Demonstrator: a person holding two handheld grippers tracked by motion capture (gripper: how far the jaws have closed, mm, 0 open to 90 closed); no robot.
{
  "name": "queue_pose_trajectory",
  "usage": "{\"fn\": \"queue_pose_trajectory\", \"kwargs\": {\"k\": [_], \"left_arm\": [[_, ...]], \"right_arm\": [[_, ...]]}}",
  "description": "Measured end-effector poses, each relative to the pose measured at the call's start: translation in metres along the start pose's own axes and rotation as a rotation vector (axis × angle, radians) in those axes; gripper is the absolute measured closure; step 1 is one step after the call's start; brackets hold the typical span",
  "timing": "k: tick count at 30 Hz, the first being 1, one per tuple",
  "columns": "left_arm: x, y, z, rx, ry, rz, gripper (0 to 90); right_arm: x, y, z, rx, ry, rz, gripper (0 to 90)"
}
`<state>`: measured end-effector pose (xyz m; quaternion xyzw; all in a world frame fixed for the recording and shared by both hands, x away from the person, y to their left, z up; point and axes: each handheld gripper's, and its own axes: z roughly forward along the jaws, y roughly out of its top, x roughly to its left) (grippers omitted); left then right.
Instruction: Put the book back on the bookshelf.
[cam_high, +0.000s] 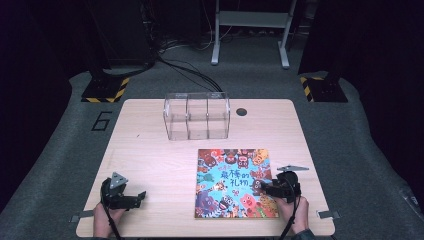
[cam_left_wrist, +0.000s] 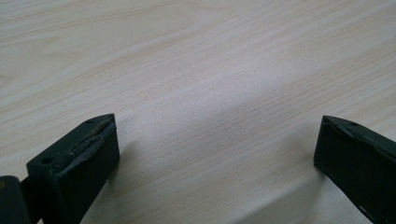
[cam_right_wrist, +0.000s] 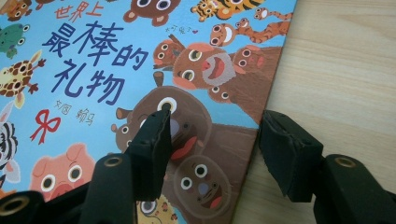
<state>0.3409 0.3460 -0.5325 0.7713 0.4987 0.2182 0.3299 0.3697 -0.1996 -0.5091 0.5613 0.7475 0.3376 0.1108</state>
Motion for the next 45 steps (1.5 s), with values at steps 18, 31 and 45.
{"fn": "queue_pose_trajectory", "kwargs": {"k": [18,31,45], "left_arm": [[-0.011,0.012,-0.003,-0.015,0.008,-0.092,5.4],[-0.062,0.049,0.024,0.009,-0.154,-0.010,3.0],[-0.080,0.054,0.040,0.033,-0.185,0.017,2.9]], "right_arm": [[0.025,0.006,0.014,-0.005,0.026,-0.054,42.6],[0.027,0.019,0.020,0.099,0.102,-0.203,31.1],[0.033,0.037,0.029,0.238,0.066,-0.238,15.3]]}}
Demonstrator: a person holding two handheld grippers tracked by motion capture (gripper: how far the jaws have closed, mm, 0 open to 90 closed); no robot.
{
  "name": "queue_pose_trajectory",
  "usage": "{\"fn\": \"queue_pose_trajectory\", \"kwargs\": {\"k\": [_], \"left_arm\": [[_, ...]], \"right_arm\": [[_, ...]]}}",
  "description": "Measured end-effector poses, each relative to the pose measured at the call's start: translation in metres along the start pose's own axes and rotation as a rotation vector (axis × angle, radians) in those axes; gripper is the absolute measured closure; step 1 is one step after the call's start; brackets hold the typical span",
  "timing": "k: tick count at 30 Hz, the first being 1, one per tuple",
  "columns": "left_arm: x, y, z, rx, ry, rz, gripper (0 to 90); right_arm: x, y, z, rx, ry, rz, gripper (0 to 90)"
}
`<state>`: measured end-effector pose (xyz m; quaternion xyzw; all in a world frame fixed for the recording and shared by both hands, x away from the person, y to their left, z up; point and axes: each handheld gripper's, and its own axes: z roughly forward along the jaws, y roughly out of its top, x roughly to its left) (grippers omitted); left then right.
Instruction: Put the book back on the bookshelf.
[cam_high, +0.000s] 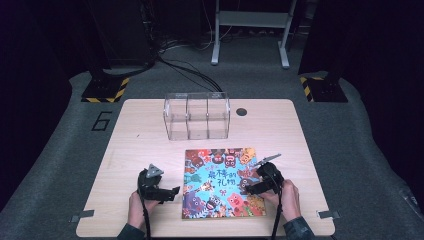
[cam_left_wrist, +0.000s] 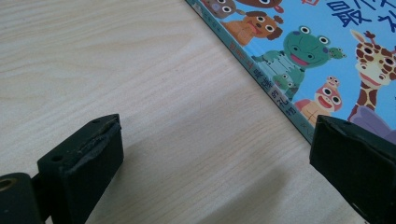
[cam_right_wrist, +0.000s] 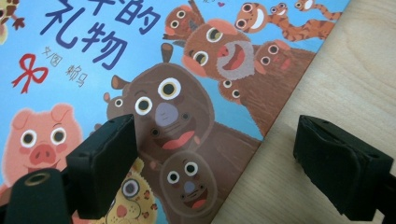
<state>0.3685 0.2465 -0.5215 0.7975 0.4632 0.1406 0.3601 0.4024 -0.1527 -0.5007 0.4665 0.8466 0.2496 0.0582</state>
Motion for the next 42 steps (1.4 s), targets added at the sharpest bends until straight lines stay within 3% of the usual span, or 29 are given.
{"fn": "queue_pose_trajectory", "kwargs": {"k": [1,2,8,11,13,14,16,21,22,25,27,29,31,32,34,36,38,41,42], "left_arm": [[-0.001,-0.001,0.002,-0.008,0.003,-0.013,2.9],[0.000,-0.001,0.002,0.008,0.005,0.015,2.9],[-0.006,-0.001,0.006,-0.011,0.018,-0.001,1.6],[-0.006,-0.001,0.007,0.001,0.020,0.020,1.2],[-0.006,0.000,0.006,0.017,0.020,0.039,1.1],[-0.008,0.000,0.007,0.005,0.019,0.026,1.1],[-0.009,0.001,0.009,0.005,0.026,0.032,1.1],[-0.012,0.003,0.012,0.001,0.020,0.029,1.1],[-0.012,0.005,0.012,0.015,0.028,0.048,0.9],[-0.012,0.005,0.014,0.006,0.027,0.037,0.6],[-0.012,0.005,0.014,0.004,0.029,0.039,0.9],[-0.012,0.005,0.013,0.024,0.034,0.055,1.1],[-0.011,0.005,0.014,0.020,0.055,0.079,1.3],[-0.011,0.005,0.014,0.020,0.055,0.079,1.3],[-0.012,0.004,0.015,0.015,0.079,0.099,1.3],[-0.013,0.002,0.016,-0.003,0.084,0.082,1.2],[-0.012,0.001,0.015,-0.002,0.085,0.103,1.2],[-0.012,0.001,0.015,-0.002,0.085,0.102,1.2],[-0.012,0.001,0.015,-0.001,0.085,0.102,1.2]], "right_arm": [[-0.001,0.000,-0.001,-0.007,0.002,0.014,17.5],[-0.003,-0.001,-0.001,-0.022,0.004,-0.002,20.5],[-0.015,-0.001,-0.003,-0.069,0.062,0.035,29.8],[-0.020,-0.001,-0.003,-0.084,0.078,0.048,36.2],[-0.027,-0.001,-0.002,-0.118,0.096,0.088,40.2],[-0.027,-0.001,-0.002,-0.118,0.096,0.088,40.2],[-0.031,0.001,-0.001,-0.124,0.124,0.156,43.2],[-0.032,0.007,0.002,-0.138,0.101,0.146,43.0],[-0.032,0.007,0.002,-0.126,0.103,0.155,42.0],[-0.033,0.007,0.002,-0.131,0.106,0.148,42.0],[-0.034,0.007,0.003,-0.144,0.104,0.150,45.5],[-0.034,0.007,0.003,-0.144,0.101,0.157,45.8],[-0.037,0.007,0.003,-0.150,0.119,0.202,47.7],[-0.039,0.008,0.004,-0.155,0.119,0.184,48.6],[-0.038,0.009,0.003,-0.147,0.114,0.199,50.0],[-0.038,0.012,0.005,-0.145,0.080,0.175,50.7],[-0.038,0.013,0.006,-0.150,0.073,0.168,50.6],[-0.038,0.013,0.006,-0.150,0.073,0.175,52.1],[-0.037,0.013,0.005,-0.144,0.080,0.202,52.8]]}}
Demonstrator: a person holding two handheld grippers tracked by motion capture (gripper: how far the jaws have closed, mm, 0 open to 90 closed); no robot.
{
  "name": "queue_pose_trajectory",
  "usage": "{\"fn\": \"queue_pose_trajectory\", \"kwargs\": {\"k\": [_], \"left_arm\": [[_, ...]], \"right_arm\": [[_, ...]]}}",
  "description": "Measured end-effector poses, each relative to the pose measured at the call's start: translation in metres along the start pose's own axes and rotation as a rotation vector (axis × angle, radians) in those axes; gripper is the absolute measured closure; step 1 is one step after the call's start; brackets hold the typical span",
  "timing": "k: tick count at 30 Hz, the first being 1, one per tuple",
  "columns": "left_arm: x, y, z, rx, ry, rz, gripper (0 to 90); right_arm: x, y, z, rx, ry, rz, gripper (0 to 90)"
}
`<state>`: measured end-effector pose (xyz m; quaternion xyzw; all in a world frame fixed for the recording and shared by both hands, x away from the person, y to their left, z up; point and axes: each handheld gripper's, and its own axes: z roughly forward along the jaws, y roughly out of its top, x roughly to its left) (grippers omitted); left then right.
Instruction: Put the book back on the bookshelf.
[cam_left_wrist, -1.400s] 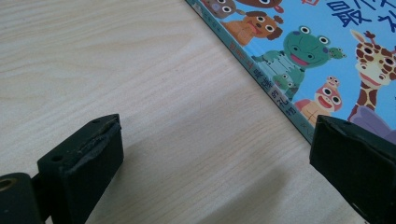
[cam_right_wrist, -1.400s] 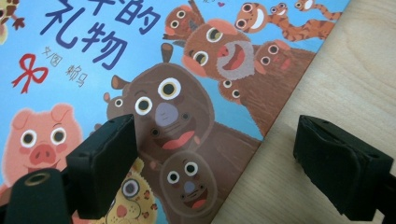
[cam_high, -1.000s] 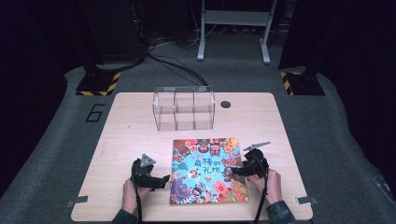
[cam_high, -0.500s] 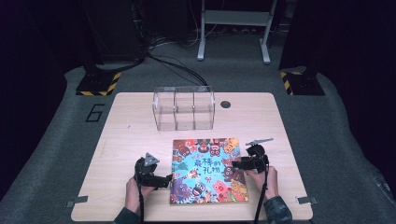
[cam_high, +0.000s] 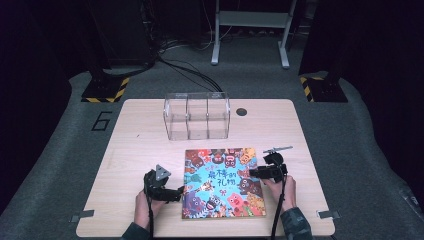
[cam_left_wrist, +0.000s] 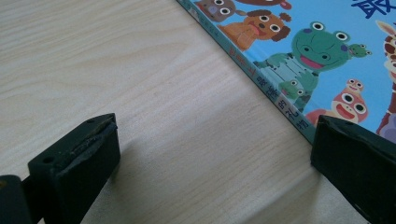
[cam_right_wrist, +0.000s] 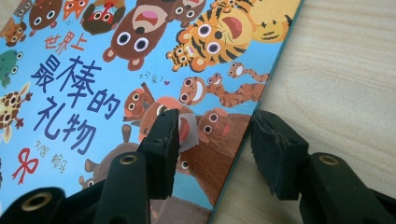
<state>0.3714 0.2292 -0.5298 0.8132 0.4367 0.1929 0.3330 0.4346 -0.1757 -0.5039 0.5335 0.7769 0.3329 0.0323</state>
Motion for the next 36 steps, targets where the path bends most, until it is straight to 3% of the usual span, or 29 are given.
{"fn": "queue_pose_trajectory", "kwargs": {"k": [5,6,7,9,10,11,12,13,14,18,21,22,23,28,32,36], "left_arm": [[-0.002,0.000,0.001,-0.010,0.016,-0.016,1.2],[-0.003,0.000,0.001,-0.018,0.017,-0.028,1.2],[-0.001,0.000,0.000,0.007,0.010,-0.004,1.2],[-0.003,0.000,0.001,-0.015,0.015,-0.032,1.2],[-0.001,0.000,0.000,0.007,0.009,-0.009,1.2],[-0.002,0.000,0.001,-0.006,0.013,-0.020,1.2],[-0.001,0.000,-0.001,0.010,0.008,-0.005,1.2],[-0.003,0.000,0.001,-0.012,0.012,-0.032,1.2],[-0.003,0.000,0.001,-0.012,0.012,-0.032,1.2],[-0.001,0.000,-0.001,0.009,0.009,-0.006,1.3],[-0.002,0.000,0.000,0.000,0.011,-0.018,1.2],[-0.001,0.000,-0.001,0.010,0.009,-0.004,1.2],[-0.001,0.000,-0.001,0.009,0.009,-0.005,1.2],[-0.001,0.000,-0.001,0.009,0.009,-0.005,1.2],[-0.002,0.000,0.000,0.000,0.010,-0.016,1.2],[-0.001,0.000,-0.001,0.009,0.009,-0.005,1.2]], "right_arm": [[-0.010,-0.004,-0.001,-0.040,0.070,0.056,53.4],[-0.010,-0.004,-0.001,-0.040,0.070,0.056,53.4],[-0.010,-0.004,-0.001,-0.046,0.075,0.057,53.7],[-0.011,-0.005,-0.001,-0.049,0.080,0.064,54.2],[-0.010,-0.005,-0.002,-0.043,0.083,0.081,54.2],[-0.010,-0.005,-0.002,-0.041,0.086,0.087,54.2],[-0.012,-0.006,-0.003,-0.053,0.097,0.082,54.2],[-0.012,-0.006,-0.003,-0.052,0.100,0.086,54.2],[-0.013,-0.007,-0.004,-0.054,0.105,0.091,54.2],[-0.013,-0.007,-0.007,-0.053,0.121,0.099,54.1],[-0.013,-0.009,-0.006,-0.061,0.125,0.088,54.1],[-0.013,-0.009,-0.006,-0.061,0.125,0.088,54.1],[-0.012,-0.011,-0.008,-0.057,0.130,0.110,54.0],[-0.015,-0.011,-0.009,-0.070,0.156,0.120,54.1],[-0.012,-0.013,-0.006,-0.029,0.118,0.094,55.0],[-0.009,-0.012,-0.007,-0.017,0.102,0.100,54.8]]}}
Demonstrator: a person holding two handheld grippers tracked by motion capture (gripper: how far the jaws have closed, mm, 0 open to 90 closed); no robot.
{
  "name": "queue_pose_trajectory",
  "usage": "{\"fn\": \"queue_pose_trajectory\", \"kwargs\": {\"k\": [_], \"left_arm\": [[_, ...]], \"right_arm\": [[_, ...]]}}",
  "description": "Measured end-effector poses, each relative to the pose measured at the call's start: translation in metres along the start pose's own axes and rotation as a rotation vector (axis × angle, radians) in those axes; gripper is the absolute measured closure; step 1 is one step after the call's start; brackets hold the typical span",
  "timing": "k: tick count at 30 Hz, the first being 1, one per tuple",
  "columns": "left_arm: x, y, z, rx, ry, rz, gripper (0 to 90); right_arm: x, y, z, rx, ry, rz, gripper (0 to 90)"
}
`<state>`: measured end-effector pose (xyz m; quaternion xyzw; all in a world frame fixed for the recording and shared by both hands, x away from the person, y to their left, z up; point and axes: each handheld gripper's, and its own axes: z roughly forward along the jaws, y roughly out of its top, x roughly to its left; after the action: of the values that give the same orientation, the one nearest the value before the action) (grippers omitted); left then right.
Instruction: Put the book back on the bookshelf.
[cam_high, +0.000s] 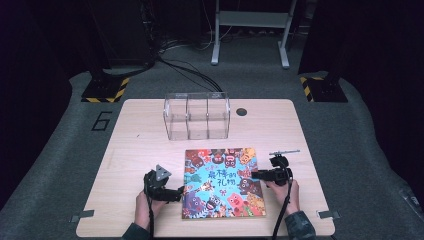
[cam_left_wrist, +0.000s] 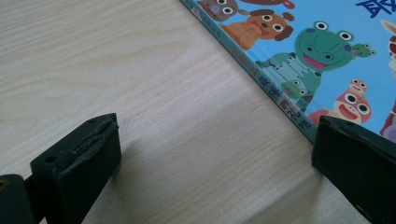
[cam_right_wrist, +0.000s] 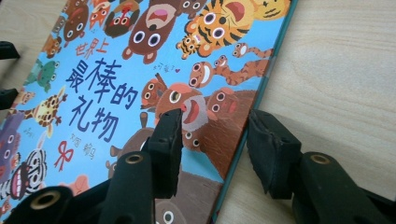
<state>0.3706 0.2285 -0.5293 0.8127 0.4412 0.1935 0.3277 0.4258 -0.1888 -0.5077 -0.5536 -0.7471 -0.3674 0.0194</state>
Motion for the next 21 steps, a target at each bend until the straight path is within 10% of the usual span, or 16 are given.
{"fn": "queue_pose_trajectory", "kwargs": {"k": [21], "left_arm": [[-0.001,-0.001,0.001,-0.018,0.011,-0.008,1.3]], "right_arm": [[0.008,0.008,-0.032,-0.083,0.122,0.025,54.9]]}}
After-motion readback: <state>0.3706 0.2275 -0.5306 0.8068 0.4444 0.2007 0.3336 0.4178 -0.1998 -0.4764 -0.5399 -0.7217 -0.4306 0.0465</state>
